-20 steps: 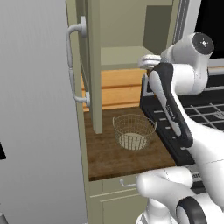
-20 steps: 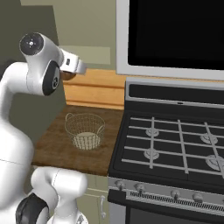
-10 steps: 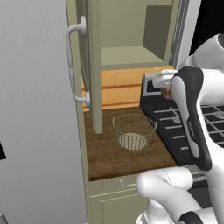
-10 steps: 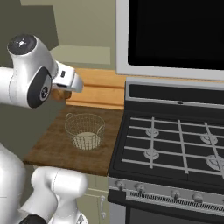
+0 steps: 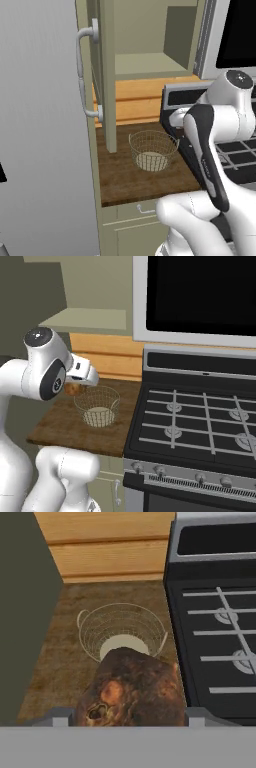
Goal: Open the cabinet, pick up the bread from the cabinet and place it in the basket. Then move the basket to the dining counter.
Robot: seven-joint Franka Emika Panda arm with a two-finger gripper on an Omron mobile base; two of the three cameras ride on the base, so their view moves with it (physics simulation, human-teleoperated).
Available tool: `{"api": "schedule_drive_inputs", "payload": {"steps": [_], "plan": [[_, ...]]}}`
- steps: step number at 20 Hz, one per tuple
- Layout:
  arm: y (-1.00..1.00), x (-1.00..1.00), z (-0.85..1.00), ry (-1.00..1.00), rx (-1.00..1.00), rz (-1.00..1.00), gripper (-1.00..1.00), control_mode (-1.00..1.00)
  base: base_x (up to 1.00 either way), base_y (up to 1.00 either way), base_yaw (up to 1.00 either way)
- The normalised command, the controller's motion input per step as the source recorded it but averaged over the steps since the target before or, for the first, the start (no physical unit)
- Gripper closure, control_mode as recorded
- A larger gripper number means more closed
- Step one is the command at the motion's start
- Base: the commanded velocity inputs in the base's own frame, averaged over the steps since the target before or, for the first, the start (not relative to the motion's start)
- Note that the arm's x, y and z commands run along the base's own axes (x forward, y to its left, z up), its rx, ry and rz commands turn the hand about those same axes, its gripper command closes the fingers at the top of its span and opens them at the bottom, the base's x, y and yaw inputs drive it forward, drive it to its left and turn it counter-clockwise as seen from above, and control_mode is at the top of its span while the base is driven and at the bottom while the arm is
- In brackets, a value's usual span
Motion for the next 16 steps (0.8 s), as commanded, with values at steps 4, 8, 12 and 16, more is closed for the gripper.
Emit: {"api": "schedule_drive_inputs", "payload": {"steps": [4, 8, 12, 16], "plan": [[0.0, 0.29, -0.75, 0.06, -0.05, 0.0, 1.0, -1.0, 0.0, 0.0, 0.0], [0.0, 0.52, -0.38, 0.05, 0.0, 0.0, 1.0, -1.0, 0.0, 0.0, 0.0], [0.0, 0.65, -0.31, 0.14, 0.0, 0.0, 1.0, -1.0, 0.0, 0.0, 0.0], [0.0, 0.64, -0.21, 0.18, 0.0, 0.0, 1.0, -1.0, 0.0, 0.0, 0.0]]}}
